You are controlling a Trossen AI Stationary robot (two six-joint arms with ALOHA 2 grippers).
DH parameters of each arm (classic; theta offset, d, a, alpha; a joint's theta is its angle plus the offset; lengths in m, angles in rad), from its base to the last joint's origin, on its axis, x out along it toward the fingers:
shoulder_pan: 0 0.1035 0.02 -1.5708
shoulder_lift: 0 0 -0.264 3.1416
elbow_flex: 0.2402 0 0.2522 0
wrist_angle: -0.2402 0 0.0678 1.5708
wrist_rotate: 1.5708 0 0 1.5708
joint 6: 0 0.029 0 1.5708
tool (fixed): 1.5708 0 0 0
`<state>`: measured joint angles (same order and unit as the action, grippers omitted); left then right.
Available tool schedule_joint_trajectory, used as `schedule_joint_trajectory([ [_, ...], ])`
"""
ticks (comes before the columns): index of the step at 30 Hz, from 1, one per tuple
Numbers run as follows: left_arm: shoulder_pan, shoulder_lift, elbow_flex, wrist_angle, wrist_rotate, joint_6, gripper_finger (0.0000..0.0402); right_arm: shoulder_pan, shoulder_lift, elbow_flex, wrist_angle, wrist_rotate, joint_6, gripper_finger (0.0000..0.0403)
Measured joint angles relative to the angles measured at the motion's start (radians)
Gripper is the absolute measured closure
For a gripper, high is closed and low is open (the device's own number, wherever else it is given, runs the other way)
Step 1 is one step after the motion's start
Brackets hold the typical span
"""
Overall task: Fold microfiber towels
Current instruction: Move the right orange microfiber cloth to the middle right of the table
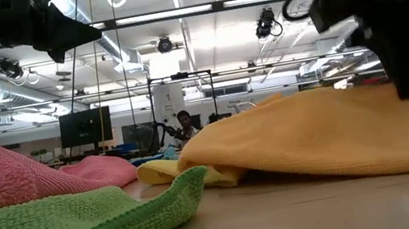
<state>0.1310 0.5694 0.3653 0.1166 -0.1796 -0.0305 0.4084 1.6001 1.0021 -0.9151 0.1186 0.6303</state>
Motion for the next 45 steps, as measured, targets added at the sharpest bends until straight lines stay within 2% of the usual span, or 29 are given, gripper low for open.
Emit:
schedule_joint_trajectory([
  [8, -0.012, 0.0, 0.0, 0.0, 0.001, -0.067, 0.0381, 0.001, -0.001, 0.193, -0.262, 0.099, -0.014, 0.0399],
  [13, -0.035, 0.006, -0.001, 0.052, 0.137, -0.083, 0.039, 0.001, -0.001, 0.297, -0.425, 0.176, -0.025, 0.0399],
  [22, -0.06, 0.182, -0.001, 0.271, 0.153, -0.104, 0.0367, 0.0, -0.003, 0.488, -0.659, 0.384, -0.06, 0.0399],
  [30, -0.06, 0.4, 0.009, 0.53, 0.152, -0.113, 0.0351, 0.0, -0.037, 0.704, -0.658, 0.516, -0.247, 0.0399],
  [38, -0.063, 0.506, 0.111, 0.549, 0.152, -0.066, 0.0351, 0.0, -0.039, 0.998, -0.656, 0.582, -0.372, 0.0393],
  [41, -0.064, 0.544, 0.141, 0.544, 0.157, -0.055, 0.0349, 0.002, -0.039, 1.111, -0.657, 0.666, -0.391, 0.0392],
  [45, -0.063, 0.596, 0.175, 0.545, 0.158, -0.048, 0.0352, 0.019, -0.039, 1.234, -0.652, 0.866, -0.447, 0.0391],
])
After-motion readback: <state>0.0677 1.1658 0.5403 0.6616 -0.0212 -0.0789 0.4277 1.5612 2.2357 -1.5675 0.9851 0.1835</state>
